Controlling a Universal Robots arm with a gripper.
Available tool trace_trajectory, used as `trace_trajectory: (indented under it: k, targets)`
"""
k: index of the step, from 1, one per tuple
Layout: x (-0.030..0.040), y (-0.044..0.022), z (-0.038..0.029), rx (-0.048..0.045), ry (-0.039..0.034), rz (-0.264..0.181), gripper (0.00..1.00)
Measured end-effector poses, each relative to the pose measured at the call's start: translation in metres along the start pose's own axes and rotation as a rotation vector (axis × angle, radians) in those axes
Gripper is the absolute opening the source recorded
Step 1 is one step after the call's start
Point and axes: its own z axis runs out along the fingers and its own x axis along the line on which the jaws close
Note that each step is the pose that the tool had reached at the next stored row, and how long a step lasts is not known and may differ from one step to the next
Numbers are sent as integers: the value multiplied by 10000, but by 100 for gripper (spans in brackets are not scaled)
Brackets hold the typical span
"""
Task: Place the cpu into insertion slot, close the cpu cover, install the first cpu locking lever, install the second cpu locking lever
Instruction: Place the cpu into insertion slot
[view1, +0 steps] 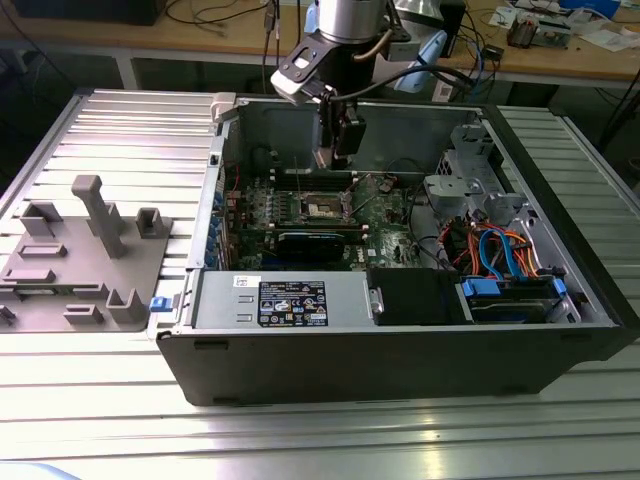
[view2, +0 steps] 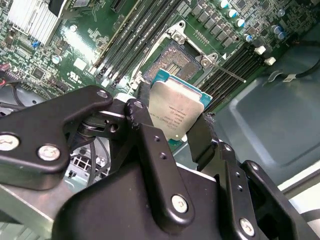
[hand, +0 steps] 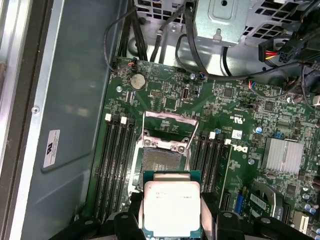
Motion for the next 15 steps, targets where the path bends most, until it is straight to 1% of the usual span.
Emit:
trace_trajectory:
  k: [1,3,5,6,7,11,12,13,15]
  targets:
    - [1,0,2,-1,0,57,54]
    - [0,0,16,0,-1,393,54]
    - [1,0,43,2,-3,684,54]
    - [4,0,59,2,-2,760,54]
    - [11,2,91,3,-1,782,54]
    - [20,6,173,4,-3,784,54]
    - [21,6,209,8,-21,789,54]
    - [24,6,243,8,-21,824,54]
    - [28,7,298,8,-22,1036,54]
